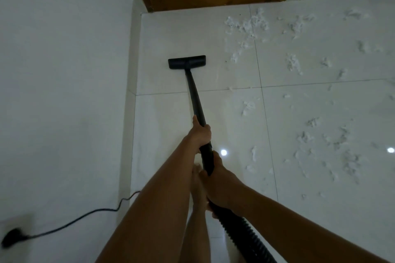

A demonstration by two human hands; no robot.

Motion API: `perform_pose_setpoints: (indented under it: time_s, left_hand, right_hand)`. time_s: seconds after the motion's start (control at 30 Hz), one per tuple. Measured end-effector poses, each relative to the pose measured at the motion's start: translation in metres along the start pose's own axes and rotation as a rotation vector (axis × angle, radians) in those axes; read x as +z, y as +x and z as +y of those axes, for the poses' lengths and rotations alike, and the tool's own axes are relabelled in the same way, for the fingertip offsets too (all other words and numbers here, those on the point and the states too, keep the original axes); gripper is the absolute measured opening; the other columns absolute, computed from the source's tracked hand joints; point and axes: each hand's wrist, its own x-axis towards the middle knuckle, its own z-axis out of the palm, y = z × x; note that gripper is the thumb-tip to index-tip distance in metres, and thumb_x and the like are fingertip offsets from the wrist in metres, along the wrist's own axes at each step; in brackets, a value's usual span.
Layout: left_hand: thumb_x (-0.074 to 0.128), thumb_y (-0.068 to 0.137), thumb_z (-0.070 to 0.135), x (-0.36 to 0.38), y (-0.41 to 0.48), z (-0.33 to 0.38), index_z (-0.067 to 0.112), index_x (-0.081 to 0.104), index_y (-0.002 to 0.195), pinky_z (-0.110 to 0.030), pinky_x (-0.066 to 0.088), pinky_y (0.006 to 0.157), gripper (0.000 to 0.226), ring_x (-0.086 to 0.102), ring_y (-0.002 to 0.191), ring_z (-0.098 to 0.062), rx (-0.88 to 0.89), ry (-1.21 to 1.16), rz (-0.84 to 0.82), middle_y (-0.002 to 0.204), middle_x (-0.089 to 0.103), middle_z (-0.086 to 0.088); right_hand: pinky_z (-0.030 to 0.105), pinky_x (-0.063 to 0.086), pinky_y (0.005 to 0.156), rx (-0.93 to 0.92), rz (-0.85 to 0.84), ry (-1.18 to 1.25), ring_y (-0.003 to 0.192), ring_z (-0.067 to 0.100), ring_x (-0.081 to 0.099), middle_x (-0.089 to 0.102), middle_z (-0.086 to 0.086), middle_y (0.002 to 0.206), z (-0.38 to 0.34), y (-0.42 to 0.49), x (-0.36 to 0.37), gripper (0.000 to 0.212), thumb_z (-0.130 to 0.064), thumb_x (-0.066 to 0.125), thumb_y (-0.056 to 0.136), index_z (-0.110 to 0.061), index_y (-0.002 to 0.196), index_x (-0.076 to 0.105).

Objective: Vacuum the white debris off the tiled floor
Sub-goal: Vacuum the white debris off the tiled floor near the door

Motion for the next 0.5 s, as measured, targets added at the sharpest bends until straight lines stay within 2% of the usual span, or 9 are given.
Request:
perform_pose_setpoints:
  time_s: [0.07,0.13,0.2,0.3,0.4,0.5]
  left_hand:
    - [0.032,0.108,0.032,0.024,-0.018,-0.025,0.037,-0.008,0.159,-0.034,0.051,0.062,0.065,0.053,0.073,-0.017,0.002,-0.003,0.007,0.117,0.053,-0.009]
    - [0.032,0.108,0.034,0.048,-0.034,-0.051,0.037,-0.01,0.158,-0.037,0.05,0.07,0.065,0.051,0.074,-0.017,-0.006,0.006,0.009,0.137,0.049,-0.011]
    - [0.032,0.108,0.034,0.069,-0.049,-0.077,0.038,-0.012,0.158,-0.038,0.05,0.074,0.066,0.051,0.075,-0.017,-0.012,-0.003,0.007,0.145,0.045,-0.012]
    - [0.032,0.108,0.035,0.093,-0.072,-0.107,0.038,-0.013,0.158,-0.039,0.05,0.071,0.066,0.052,0.077,-0.018,-0.023,-0.021,-0.004,0.146,0.043,-0.012]
    - [0.032,0.108,0.035,0.112,-0.09,-0.135,0.039,-0.013,0.157,-0.041,0.052,0.076,0.067,0.055,0.086,-0.022,-0.028,-0.045,-0.012,0.147,0.043,-0.012]
    - [0.032,0.108,0.033,0.123,-0.103,-0.158,0.038,-0.014,0.157,-0.043,0.052,0.077,0.068,0.054,0.088,-0.023,-0.023,-0.047,-0.017,0.146,0.044,-0.012]
  right_hand:
    - [0.035,0.059,0.059,-0.016,0.0,-0.011,0.059,0.02,0.06,0.06,0.012,0.09,0.033,-0.017,0.006,0.068,-0.039,0.042,0.106,-0.04,0.158,-0.001]
    - [0.039,0.06,0.068,-0.02,-0.014,-0.006,0.065,0.021,0.061,0.06,0.01,0.089,0.065,-0.037,0.011,0.068,-0.039,0.042,0.106,-0.038,0.158,-0.001]
    - [0.041,0.06,0.074,-0.007,-0.022,-0.019,0.071,0.023,0.062,0.06,0.013,0.094,0.095,-0.053,0.017,0.072,-0.039,0.044,0.105,-0.038,0.159,-0.004]
    - [0.04,0.062,0.073,0.016,-0.012,-0.052,0.07,0.023,0.064,0.063,0.016,0.1,0.135,-0.071,0.03,0.076,-0.037,0.044,0.105,-0.04,0.159,-0.01]
    - [0.048,0.063,0.08,0.027,0.0,-0.092,0.081,0.03,0.071,0.066,0.022,0.116,0.17,-0.084,0.044,0.074,-0.035,0.04,0.105,-0.044,0.157,-0.011]
    - [0.046,0.064,0.074,0.026,-0.016,-0.065,0.074,0.027,0.068,0.065,0.024,0.117,0.195,-0.098,0.056,0.071,-0.034,0.038,0.105,-0.044,0.157,-0.01]
